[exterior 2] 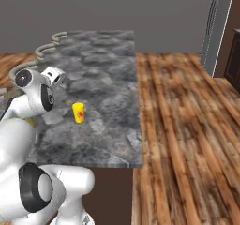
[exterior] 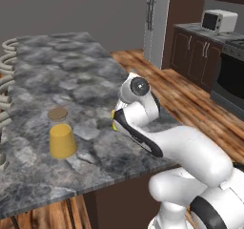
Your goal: Place the pitcher and cup on the dining counter for serving.
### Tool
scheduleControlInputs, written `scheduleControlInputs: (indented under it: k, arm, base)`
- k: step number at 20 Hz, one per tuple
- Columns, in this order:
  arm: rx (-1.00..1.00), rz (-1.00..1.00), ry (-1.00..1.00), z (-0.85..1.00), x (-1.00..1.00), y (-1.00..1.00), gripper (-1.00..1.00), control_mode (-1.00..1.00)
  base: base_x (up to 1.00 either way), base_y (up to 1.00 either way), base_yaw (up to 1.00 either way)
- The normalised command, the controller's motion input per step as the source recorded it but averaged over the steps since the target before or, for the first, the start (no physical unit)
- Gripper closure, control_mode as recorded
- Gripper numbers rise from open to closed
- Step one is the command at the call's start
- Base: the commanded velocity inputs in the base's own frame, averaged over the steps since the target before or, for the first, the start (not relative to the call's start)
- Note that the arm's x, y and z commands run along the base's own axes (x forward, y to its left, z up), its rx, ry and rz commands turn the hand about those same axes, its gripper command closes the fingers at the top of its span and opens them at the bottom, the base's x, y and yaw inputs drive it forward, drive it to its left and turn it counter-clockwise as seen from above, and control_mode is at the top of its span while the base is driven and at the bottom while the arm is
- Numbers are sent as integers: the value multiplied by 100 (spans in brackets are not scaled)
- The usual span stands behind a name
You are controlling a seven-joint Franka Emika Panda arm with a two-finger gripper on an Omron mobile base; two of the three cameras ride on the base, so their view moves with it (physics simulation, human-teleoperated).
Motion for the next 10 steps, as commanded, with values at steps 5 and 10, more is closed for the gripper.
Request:
scheduleControlInputs:
  k: [5, 10]
  arm:
    - [0, 0, -45, 0, -100, -14, -100, -100]
    - [0, -3, -39, 34, -100, -26, -100, -100]
  base:
    - [0, 0, 0]
    - [0, 0, 0]
